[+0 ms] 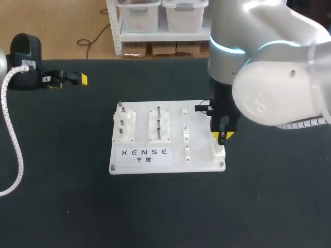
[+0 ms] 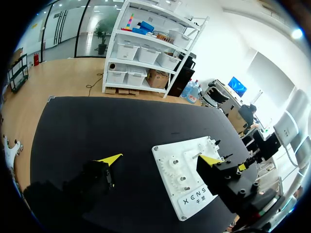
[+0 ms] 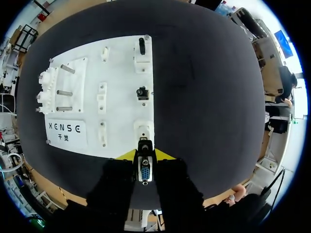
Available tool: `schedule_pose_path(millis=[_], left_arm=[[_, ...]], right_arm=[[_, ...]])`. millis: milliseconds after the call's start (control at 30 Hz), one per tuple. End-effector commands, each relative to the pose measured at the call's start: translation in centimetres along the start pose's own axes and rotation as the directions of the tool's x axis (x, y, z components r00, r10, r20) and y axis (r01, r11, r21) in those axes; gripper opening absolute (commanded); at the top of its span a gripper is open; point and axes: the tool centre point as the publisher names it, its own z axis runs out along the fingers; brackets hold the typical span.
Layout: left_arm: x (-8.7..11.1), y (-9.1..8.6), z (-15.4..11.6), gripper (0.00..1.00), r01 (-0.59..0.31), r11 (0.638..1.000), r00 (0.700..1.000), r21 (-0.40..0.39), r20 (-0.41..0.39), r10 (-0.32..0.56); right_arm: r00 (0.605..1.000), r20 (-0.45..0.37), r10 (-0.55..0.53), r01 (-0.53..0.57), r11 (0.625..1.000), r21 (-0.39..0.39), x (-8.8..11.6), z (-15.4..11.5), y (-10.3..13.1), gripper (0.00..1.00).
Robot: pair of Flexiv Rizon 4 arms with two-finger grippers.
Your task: Insert the USB connector, Ethernet cable, and multi-pin plug into their matching sockets one by one.
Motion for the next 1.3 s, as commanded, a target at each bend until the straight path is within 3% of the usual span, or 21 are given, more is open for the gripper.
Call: schedule_pose_path(millis=[33,1300], left_arm=[[0.00,0.00,0.00,1.00,0.000,1.000,1.000,0.000,0.000,0.000],[0.00,0.00,0.00,1.00,0.000,1.000,1.000,0.000,0.000,0.000]], right_arm=[[1.000,0.002,0.000,0.000,1.000,0.001,-0.06,0.16,0.10,0.00],[1.000,-0.009,0.006,-0.006,1.000,0.011,-0.48,0.90,0.09,0.00]])
